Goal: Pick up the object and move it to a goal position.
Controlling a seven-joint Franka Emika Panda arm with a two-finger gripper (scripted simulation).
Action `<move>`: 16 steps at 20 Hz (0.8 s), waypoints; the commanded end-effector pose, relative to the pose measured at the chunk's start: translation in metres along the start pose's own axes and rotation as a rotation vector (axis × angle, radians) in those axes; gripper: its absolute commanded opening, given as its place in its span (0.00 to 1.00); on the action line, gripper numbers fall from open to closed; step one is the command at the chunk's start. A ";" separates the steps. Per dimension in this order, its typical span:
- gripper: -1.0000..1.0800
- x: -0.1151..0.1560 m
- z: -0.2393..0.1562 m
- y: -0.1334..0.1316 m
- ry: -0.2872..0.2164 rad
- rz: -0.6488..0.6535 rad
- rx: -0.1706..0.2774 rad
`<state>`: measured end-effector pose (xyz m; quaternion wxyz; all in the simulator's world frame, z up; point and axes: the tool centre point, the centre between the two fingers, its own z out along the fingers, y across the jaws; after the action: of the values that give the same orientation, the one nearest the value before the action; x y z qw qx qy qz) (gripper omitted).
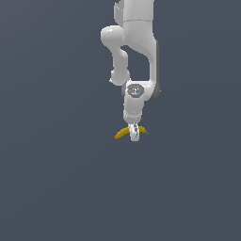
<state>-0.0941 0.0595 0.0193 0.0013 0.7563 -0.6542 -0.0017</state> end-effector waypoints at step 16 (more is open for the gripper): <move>0.00 0.104 -0.046 -0.065 0.002 0.001 0.003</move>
<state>-0.0246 -0.0228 0.0583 0.0013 0.7558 -0.6548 -0.0008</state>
